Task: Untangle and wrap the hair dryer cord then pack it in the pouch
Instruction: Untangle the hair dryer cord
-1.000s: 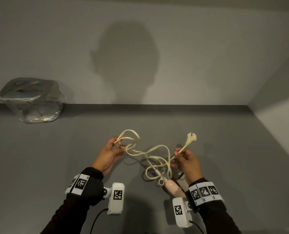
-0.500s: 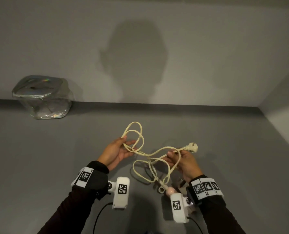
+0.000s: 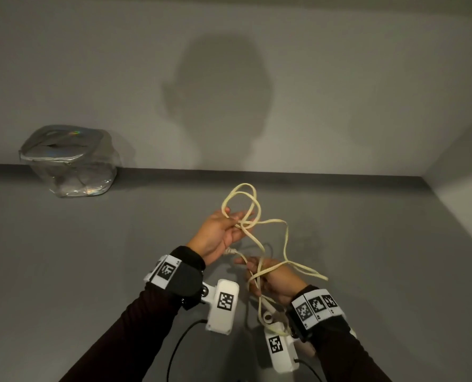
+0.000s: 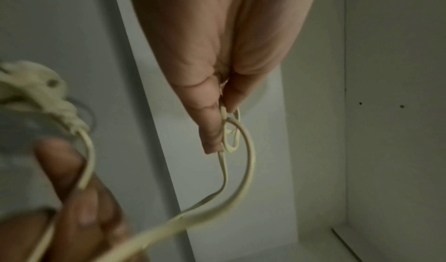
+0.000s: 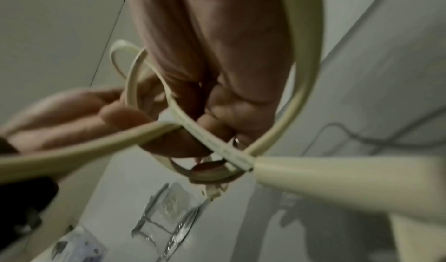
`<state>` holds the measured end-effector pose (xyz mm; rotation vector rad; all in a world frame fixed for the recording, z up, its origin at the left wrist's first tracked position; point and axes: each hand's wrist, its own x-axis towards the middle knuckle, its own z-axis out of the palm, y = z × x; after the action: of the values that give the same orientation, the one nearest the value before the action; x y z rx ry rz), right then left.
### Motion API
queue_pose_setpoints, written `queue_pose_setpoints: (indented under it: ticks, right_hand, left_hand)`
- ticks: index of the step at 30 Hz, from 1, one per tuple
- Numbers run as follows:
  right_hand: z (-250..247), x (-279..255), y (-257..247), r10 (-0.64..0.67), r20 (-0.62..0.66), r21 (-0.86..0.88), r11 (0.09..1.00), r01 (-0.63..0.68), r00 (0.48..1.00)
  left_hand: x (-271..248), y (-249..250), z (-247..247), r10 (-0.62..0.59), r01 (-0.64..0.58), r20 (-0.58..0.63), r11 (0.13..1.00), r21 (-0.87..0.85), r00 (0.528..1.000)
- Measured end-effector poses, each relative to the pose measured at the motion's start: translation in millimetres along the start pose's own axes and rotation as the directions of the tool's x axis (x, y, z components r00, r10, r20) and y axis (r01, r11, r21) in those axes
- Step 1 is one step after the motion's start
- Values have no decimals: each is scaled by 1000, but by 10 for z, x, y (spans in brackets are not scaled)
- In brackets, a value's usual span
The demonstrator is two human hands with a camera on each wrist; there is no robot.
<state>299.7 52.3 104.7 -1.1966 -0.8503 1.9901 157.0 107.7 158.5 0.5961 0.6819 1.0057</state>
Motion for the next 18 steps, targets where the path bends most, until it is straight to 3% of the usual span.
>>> queue_pose_setpoints:
  ticks: [5, 6, 7, 9, 10, 15, 18]
  right_hand:
    - [-151, -143, -77, -22, 19, 95, 995, 20, 1000]
    - [-151, -181, -90, -38, 12, -1, 999, 38, 999]
    - [-141, -209, -91, -66, -11, -203, 977, 62, 998]
    - [-83, -246, -104, -147, -15, -670, 736, 99, 989]
    - [-82, -238, -99, -182, -10, -794, 599, 103, 983]
    - [-119, -330, -175, -339, 34, -965, 234, 119, 940]
    - [-112, -466, -258, -350, 102, -988, 73, 136, 931]
  left_hand:
    - [106, 149, -424, 126, -136, -264, 991, -18, 956]
    - [122, 153, -489, 146, -150, -307, 989, 10, 941]
    - [141, 145, -545, 156, -153, -339, 988, 36, 928]
    - [168, 106, -621, 172, -156, -392, 985, 74, 904]
    - [193, 85, -667, 176, -160, -417, 984, 75, 891]
    - [197, 99, -825, 143, -115, -478, 989, 88, 867]
    - [167, 87, -932, 148, -72, -497, 983, 169, 855]
